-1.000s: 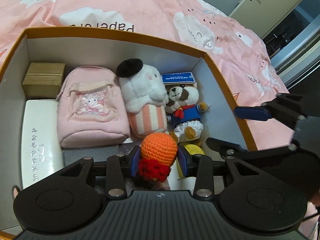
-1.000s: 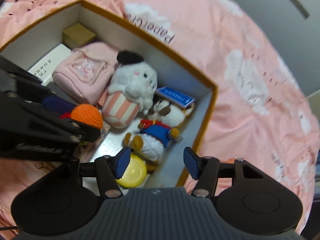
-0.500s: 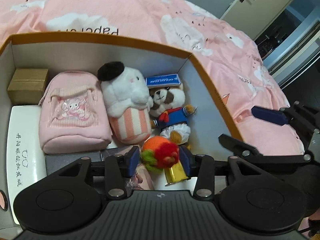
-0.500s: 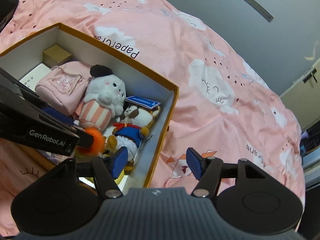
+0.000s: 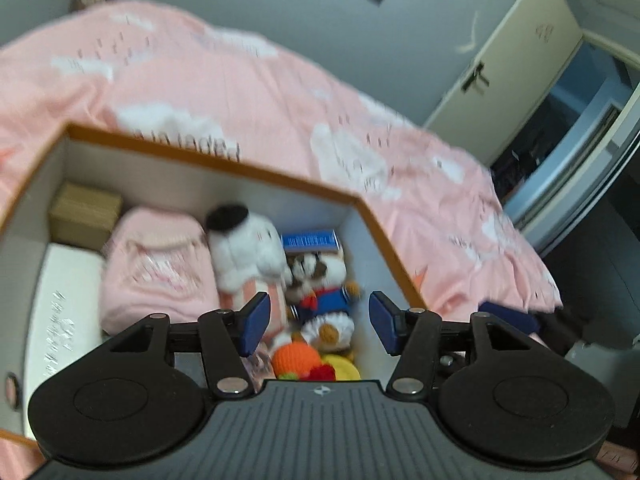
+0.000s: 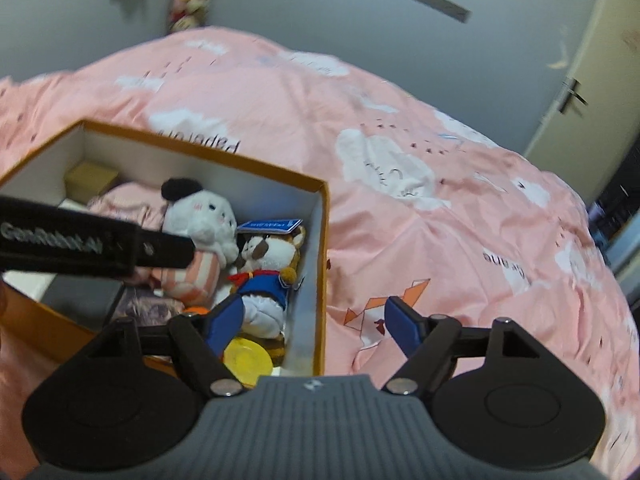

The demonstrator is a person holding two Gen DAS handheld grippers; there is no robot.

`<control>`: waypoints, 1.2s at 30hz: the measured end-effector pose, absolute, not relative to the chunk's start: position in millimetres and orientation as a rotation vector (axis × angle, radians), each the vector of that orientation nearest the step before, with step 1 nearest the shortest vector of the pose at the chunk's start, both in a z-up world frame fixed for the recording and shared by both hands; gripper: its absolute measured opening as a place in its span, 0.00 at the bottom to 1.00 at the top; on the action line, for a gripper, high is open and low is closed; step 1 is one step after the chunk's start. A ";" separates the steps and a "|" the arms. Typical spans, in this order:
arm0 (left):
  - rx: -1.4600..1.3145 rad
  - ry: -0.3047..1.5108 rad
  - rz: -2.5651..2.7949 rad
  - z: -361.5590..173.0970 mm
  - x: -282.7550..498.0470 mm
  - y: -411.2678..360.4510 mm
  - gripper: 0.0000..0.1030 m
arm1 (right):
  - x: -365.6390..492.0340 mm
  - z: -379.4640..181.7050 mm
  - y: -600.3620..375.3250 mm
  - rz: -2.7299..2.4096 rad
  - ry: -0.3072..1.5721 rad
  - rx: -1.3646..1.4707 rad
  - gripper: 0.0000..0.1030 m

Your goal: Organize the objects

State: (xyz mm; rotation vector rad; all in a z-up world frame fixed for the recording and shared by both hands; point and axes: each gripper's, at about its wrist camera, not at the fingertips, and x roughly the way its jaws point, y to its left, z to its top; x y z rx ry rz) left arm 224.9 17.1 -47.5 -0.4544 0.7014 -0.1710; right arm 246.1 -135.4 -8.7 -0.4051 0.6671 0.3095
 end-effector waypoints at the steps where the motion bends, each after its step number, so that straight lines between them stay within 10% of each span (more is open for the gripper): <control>1: -0.435 0.680 -0.150 -44.2 220.6 16.8 0.62 | 242.1 -9.3 -136.4 0.296 0.657 -0.377 0.78; 36: -0.047 0.581 0.142 -8.4 123.8 17.3 0.65 | 155.4 24.0 -154.1 0.514 0.530 0.064 0.99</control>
